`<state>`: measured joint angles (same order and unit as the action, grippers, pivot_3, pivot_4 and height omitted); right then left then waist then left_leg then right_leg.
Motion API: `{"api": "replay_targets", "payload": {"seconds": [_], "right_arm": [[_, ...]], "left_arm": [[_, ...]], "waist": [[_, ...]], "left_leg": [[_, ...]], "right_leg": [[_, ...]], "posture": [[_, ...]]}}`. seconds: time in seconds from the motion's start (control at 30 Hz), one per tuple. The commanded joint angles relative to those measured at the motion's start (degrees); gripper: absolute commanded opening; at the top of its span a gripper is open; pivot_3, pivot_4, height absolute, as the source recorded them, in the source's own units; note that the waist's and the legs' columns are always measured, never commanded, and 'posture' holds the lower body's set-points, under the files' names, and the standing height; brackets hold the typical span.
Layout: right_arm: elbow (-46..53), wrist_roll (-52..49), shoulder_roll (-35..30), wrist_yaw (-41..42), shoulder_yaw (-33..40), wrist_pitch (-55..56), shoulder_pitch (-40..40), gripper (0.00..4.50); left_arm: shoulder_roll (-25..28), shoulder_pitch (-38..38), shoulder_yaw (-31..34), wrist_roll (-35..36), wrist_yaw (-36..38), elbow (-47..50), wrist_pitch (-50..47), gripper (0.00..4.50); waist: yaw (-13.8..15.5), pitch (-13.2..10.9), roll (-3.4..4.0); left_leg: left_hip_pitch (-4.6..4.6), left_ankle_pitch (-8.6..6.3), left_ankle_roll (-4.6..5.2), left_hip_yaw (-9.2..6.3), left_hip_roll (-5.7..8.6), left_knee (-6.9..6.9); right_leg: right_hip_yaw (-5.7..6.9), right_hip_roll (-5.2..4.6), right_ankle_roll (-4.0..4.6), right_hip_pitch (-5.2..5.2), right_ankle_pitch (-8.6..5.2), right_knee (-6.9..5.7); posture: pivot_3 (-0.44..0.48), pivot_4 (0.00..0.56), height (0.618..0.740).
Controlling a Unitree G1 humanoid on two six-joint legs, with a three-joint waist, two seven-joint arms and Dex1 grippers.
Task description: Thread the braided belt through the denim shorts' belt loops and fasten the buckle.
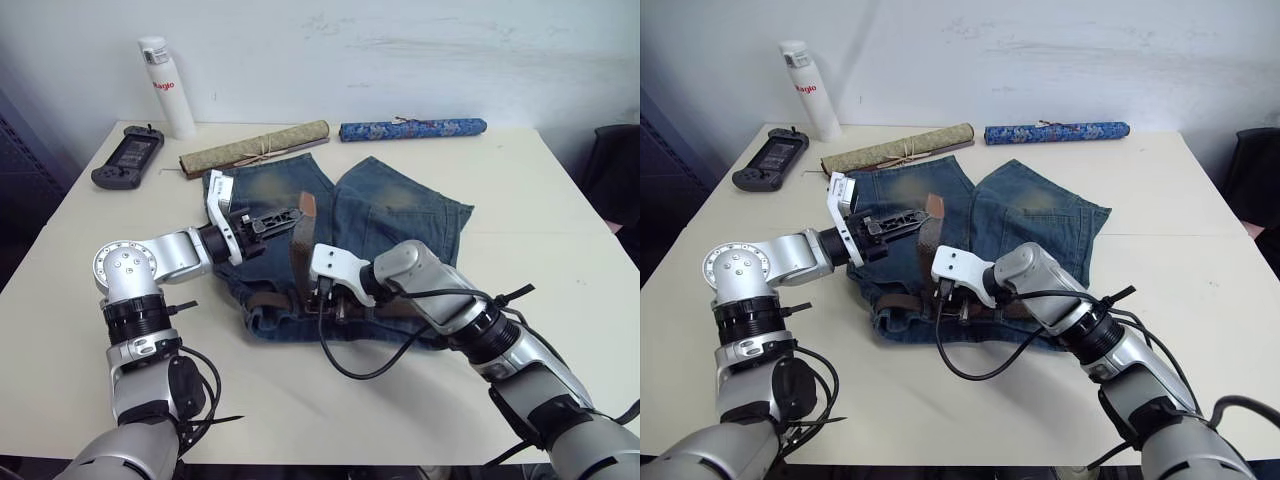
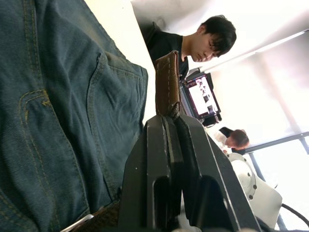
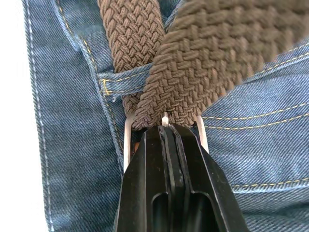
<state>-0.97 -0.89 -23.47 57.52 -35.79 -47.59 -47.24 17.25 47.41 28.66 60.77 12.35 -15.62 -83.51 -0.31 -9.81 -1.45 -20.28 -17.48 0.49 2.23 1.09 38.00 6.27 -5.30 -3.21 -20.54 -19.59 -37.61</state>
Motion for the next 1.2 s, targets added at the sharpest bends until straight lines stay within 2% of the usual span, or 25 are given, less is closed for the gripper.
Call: {"api": "replay_targets", "payload": {"seconds": [0.03,0.3,0.47,0.6,0.77,0.83,0.9,1.07,1.2], "right_arm": [[-7.68,6.39,-1.34,-1.78,-10.08,-3.12,5.28,0.05],[-3.57,7.71,-2.06,-0.38,-10.64,-2.82,8.39,0.05],[-1.76,7.40,-2.46,0.86,-10.62,-3.19,9.91,0.05],[-1.65,7.55,-2.07,0.97,-10.25,-3.41,10.26,0.05],[-1.39,7.19,-1.77,1.48,-10.02,-3.67,10.60,0.05],[-1.42,7.12,-1.74,1.70,-9.86,-3.59,10.69,0.05],[-1.38,7.30,-1.70,1.64,-9.68,-3.36,10.77,0.05],[-1.18,7.83,-2.24,-0.53,-6.26,-1.01,11.12,0.05],[5.07,5.79,-4.45,-1.55,-0.33,-2.55,14.32,0.05]], "left_arm": [[1.69,5.34,-1.62,-1.50,4.32,-1.88,4.73,0.00],[-0.71,17.58,-12.55,-9.55,17.19,-14.44,11.64,0.00],[-4.72,27.27,-19.01,-17.00,27.53,-26.15,20.21,0.00],[-7.28,35.28,-19.25,-22.13,32.22,-37.59,28.74,0.00],[-10.05,42.94,-18.97,-27.14,38.39,-47.07,36.66,0.00],[-10.90,44.37,-18.68,-28.35,40.06,-48.93,38.88,0.00],[-11.95,43.20,-23.78,-35.30,40.15,-50.19,45.42,0.00],[-12.18,41.24,-24.88,-38.73,45.10,-49.53,45.03,0.00],[-9.68,38.85,-25.18,-39.68,48.81,-45.21,41.56,0.00]], "waist": [[0.03,0.19,0.04],[0.27,0.32,0.06],[0.39,0.31,0.12],[0.44,0.29,0.14],[0.44,0.22,0.20],[0.50,0.17,0.19],[0.56,0.16,0.23],[0.49,0.14,0.27],[0.61,-0.19,0.71]], "left_leg": [[0.00,0.00,-0.01,0.00,0.00,0.00],[-0.03,-0.01,-0.07,0.00,0.01,-0.03],[-0.08,-0.02,-0.08,0.00,0.01,-0.08],[-0.11,-0.03,-0.07,-0.01,0.01,-0.09],[-0.15,-0.07,-0.01,-0.01,0.01,-0.10],[-0.18,-0.08,0.01,-0.01,0.00,-0.10],[-0.25,-0.09,0.02,-0.01,0.00,-0.10],[-0.28,-0.23,0.27,-0.01,0.00,-0.10],[-0.42,-0.31,0.41,-0.02,-0.07,-0.10]], "right_leg": [[0.01,0.00,0.00,0.00,0.00,0.00],[0.00,-0.01,0.00,-0.01,0.00,0.04],[0.01,-0.01,-0.01,-0.03,0.00,0.14],[0.02,-0.03,-0.03,-0.03,0.01,0.20],[0.04,-0.05,-0.10,-0.05,0.00,0.23],[0.06,-0.05,-0.11,-0.06,0.00,0.24],[0.11,-0.11,-0.15,-0.07,0.02,0.27],[0.13,-0.12,-0.17,-0.06,0.03,0.32],[0.24,-0.14,-0.20,-0.09,0.03,0.40]], "posture": [[0.000,0.150,0.686],[0.000,0.150,0.686],[0.000,0.150,0.686],[0.000,0.150,0.686],[0.000,0.150,0.686],[0.000,0.150,0.686],[0.000,0.150,0.686],[0.000,0.150,0.686],[0.000,0.150,0.686]]}}
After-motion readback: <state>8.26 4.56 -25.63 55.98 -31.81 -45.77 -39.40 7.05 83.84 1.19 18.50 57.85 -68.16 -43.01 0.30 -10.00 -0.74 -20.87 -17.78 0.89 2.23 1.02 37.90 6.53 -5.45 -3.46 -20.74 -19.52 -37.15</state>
